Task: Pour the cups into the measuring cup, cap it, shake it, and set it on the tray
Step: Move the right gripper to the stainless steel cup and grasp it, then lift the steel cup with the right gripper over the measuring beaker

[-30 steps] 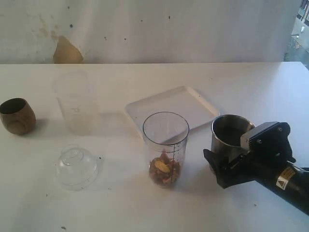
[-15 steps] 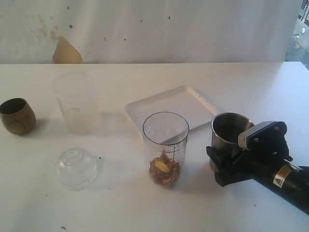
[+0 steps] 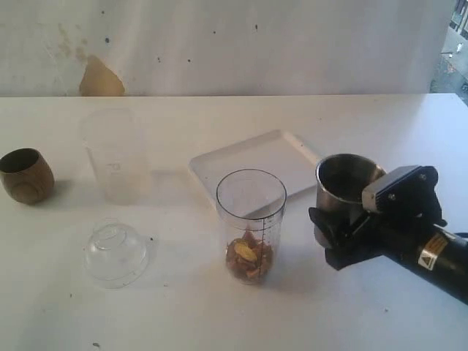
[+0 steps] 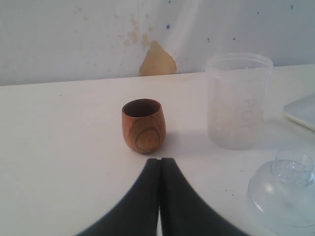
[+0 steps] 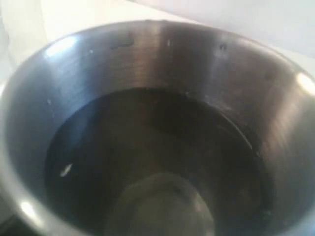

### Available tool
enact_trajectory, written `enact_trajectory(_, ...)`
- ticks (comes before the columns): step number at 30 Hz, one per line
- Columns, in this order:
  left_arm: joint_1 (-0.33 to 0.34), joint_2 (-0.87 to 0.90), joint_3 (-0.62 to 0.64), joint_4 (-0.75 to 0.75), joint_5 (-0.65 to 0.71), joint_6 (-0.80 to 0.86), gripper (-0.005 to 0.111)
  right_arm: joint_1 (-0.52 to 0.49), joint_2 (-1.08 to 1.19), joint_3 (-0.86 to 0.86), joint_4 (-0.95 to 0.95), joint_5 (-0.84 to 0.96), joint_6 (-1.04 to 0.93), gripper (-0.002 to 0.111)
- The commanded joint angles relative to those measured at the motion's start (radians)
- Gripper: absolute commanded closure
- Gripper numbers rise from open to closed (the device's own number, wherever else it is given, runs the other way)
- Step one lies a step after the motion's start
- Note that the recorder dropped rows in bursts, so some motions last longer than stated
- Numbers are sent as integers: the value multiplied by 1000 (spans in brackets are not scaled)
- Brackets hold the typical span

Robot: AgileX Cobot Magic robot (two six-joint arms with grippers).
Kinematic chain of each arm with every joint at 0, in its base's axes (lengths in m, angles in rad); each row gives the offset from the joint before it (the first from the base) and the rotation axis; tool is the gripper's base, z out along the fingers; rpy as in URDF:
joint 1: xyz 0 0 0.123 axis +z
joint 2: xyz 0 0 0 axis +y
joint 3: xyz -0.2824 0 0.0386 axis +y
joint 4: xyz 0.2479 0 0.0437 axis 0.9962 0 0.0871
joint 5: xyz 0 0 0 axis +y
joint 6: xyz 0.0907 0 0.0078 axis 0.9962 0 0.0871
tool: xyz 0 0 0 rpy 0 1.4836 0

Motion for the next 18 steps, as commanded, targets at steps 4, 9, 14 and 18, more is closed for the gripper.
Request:
enact_trajectory(4, 0, -5, 3, 3, -10, 1, 106, 26, -178, -109, -102, 152, 105, 108)
enact_trajectory(9, 0, -5, 3, 3, -10, 1, 106, 102, -229, -175, -104, 248, 90, 108)
enact_trajectory(14, 0, -5, 3, 3, -10, 1, 106, 141, -237, -242, -104, 344, 36, 108)
enact_trajectory(18, 0, -5, 3, 3, -10, 1, 106, 141, -237, -275, -106, 369, 27, 108)
